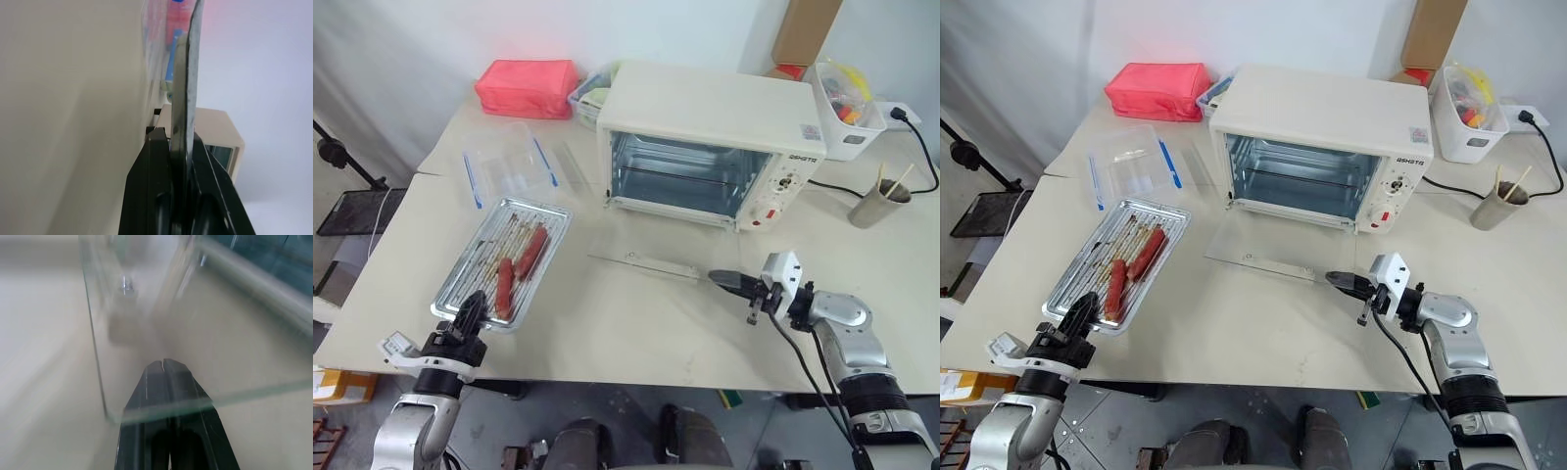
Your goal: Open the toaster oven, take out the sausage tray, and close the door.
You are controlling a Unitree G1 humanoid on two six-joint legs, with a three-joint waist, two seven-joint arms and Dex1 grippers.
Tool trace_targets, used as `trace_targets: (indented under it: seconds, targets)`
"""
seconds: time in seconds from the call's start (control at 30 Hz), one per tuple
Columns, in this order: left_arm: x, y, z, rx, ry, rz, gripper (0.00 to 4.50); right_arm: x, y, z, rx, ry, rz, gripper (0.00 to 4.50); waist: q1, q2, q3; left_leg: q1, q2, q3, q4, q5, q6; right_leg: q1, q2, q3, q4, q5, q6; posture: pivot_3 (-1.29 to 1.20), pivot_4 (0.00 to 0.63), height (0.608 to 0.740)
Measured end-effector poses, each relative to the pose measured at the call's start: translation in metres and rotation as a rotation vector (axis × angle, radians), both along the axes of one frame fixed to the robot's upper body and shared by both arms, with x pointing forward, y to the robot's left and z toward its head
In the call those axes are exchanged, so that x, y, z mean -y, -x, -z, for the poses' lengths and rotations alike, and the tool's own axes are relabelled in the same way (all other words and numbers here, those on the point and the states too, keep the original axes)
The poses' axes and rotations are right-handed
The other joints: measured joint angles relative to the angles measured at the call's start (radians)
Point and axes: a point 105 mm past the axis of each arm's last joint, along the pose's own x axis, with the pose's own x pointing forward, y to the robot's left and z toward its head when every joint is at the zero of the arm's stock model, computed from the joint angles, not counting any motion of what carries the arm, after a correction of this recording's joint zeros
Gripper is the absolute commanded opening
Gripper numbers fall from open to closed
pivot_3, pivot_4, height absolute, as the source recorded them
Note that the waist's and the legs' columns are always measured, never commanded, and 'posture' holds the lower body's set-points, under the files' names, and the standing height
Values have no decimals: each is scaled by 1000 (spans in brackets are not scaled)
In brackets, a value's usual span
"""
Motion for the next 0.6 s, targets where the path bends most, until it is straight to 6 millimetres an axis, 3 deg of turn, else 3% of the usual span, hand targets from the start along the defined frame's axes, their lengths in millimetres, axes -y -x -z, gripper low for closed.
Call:
trace_targets:
  seconds: [0.3, 0.37, 0.4, 0.5, 0.6]
  targets:
    - [-1, 3, 1, -3, -88, 100, 0, 7, 8, -90, 170, -266, 16, 62, 0, 0, 0, -1, 1, 0, -1, -5, -2, -2, 0, 0, 0, 0, -1, 0, 150, 740]
    - [3, 2, -1, 3, -114, 142, 0, 6, 13, -101, 191, -280, -1, 62, 1, 1, 0, -1, 1, 0, -1, -7, -3, -2, -1, 0, -1, 0, -1, 0, 150, 740]
    - [6, 2, -1, 5, -124, 164, 0, 6, 15, -103, 191, -280, 0, 62, 1, 1, 0, -1, 1, 0, 0, -7, -3, -2, -1, 0, -1, 0, -1, 0, 150, 740]
    - [19, 0, -1, -10, -202, 312, 0, 14, 28, -90, 112, -245, -14, 668, 12, 1, 0, -2, 1, -1, -1, -7, -1, -2, 0, 0, 0, -1, -1, 0, 150, 740]
    - [30, -3, -1, 1, -233, 431, 0, 26, 48, -64, 17, -166, -34, 1715, 20, 3, 0, -2, 0, 0, -1, -7, 2, -2, 0, 1, -1, -1, -1, 0, 150, 740]
